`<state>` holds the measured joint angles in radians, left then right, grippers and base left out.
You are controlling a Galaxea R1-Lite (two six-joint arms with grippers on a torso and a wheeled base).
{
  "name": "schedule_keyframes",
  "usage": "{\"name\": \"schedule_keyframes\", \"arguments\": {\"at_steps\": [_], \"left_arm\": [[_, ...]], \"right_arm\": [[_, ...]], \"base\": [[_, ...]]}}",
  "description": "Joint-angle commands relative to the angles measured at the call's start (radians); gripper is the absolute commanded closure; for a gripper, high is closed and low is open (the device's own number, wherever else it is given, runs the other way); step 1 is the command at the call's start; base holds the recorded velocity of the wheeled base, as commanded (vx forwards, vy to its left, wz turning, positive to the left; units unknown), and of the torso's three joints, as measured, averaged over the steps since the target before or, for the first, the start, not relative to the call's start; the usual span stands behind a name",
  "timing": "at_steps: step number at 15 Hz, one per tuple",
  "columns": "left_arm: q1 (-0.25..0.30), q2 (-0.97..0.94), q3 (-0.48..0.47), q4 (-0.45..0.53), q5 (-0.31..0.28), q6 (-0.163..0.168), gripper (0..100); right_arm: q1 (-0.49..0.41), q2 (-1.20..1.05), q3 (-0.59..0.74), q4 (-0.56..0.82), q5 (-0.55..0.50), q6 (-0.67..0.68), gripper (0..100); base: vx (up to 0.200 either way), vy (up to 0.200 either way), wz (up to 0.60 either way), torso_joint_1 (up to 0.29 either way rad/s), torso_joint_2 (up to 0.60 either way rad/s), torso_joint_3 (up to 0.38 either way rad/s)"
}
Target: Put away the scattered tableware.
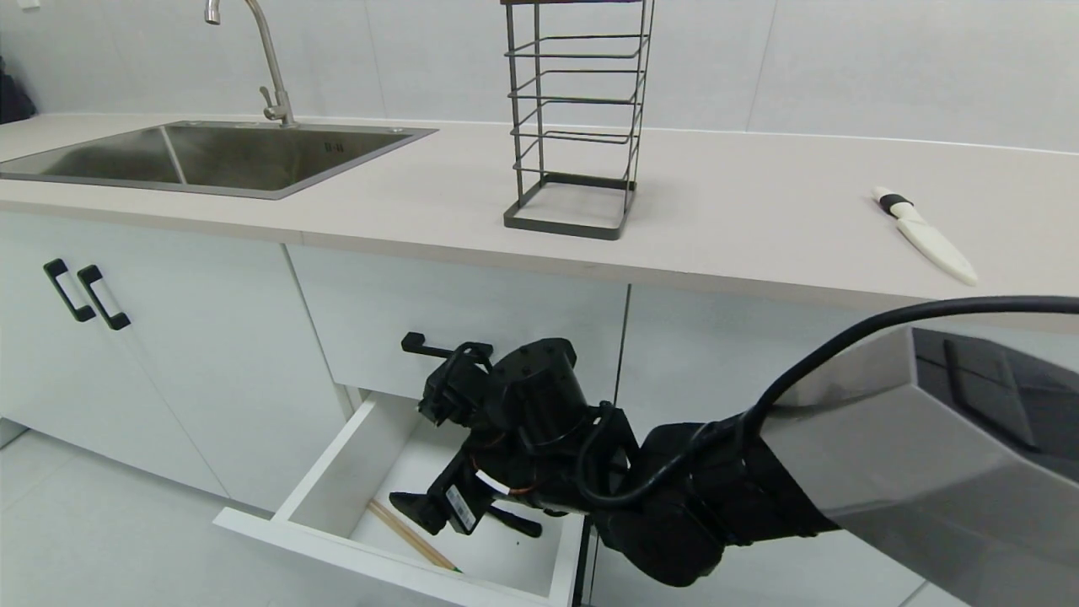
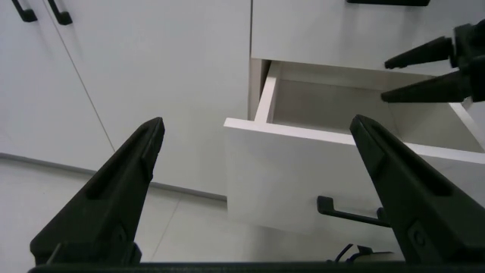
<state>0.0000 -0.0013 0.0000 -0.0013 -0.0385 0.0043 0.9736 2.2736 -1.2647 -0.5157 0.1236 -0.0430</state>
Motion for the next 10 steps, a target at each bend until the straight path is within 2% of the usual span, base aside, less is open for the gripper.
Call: {"name": "schedule_keyframes", "arguments": {"at_steps": [1,5,8,10], "left_arm": [[0.0,0.001,0.0,0.0,0.0,0.0,0],[0.0,0.001,0.0,0.0,0.0,0.0,0],[0.0,0.001,0.0,0.0,0.0,0.0,0],[0.0,0.001,0.0,0.0,0.0,0.0,0]], "right_arm": [[0.005,-0.055,0.053,-0.032,0.001,-0.002,0],[0.016,-0.148,0.219,-0.136,0.001,-0.009,0],[0.01,-0.221,0.398,-0.274,0.002,-0.011,0],[-0.009,-0.243,0.465,-0.339,0.002,-0.011,0]], "base": [[0.0,0.0,0.0,0.0,0.0,0.0],[0.0,0.0,0.0,0.0,0.0,0.0],[0.0,0.0,0.0,0.0,0.0,0.0],[0.0,0.0,0.0,0.0,0.0,0.0]]}}
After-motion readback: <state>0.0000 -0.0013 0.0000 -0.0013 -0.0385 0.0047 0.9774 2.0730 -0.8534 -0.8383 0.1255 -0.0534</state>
